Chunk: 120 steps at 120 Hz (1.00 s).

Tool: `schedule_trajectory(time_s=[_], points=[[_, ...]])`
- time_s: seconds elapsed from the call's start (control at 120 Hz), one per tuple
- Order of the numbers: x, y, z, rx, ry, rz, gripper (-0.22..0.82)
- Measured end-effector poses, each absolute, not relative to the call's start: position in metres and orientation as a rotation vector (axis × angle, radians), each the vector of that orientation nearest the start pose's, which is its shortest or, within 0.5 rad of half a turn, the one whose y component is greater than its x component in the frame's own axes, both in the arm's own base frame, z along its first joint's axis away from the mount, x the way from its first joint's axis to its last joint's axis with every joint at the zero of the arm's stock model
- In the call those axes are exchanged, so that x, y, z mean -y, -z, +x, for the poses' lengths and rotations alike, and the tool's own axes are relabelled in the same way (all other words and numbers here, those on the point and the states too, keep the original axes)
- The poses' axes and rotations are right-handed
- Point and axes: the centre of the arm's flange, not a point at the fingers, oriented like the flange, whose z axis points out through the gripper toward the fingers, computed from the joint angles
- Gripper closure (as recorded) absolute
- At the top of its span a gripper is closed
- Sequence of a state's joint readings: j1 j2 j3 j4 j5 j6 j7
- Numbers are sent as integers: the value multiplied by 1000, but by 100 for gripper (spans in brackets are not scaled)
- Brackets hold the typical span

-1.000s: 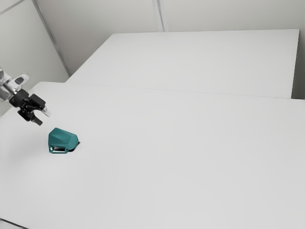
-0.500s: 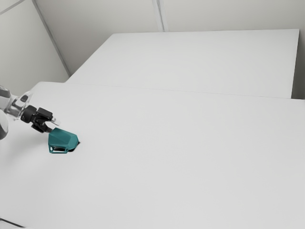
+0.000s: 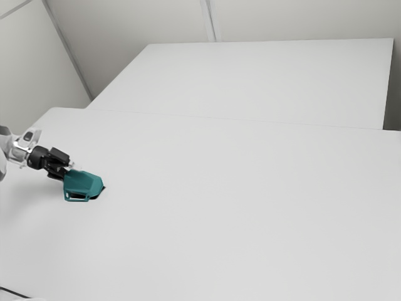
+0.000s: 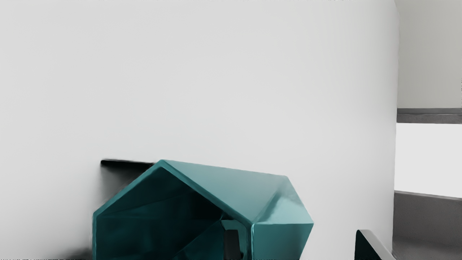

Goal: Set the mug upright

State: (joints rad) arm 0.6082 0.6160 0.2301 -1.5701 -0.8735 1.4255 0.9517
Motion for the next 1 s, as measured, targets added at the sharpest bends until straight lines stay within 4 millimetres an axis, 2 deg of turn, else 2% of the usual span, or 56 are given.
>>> schedule_trajectory(time_s=[0.092, 0.208, 0.342, 0.45, 0.55, 0.642, 0.792, 0.858, 1.0], points=[[-388, -285, 499, -121, -166, 2131, 57], [-384, -289, 502, -113, -177, 2118, 68], [-375, -303, 507, -88, -188, 2110, 74], [-366, -323, 506, -70, -204, 2110, 76], [-351, -342, 513, -33, -212, 2119, 77], [-323, -366, 525, 28, -208, 2155, 78], [-249, -404, 552, 202, -116, 2356, 78], [-217, -412, 557, 272, -75, 2472, 79], [-169, -429, 560, 425, -16, 2737, 79]])
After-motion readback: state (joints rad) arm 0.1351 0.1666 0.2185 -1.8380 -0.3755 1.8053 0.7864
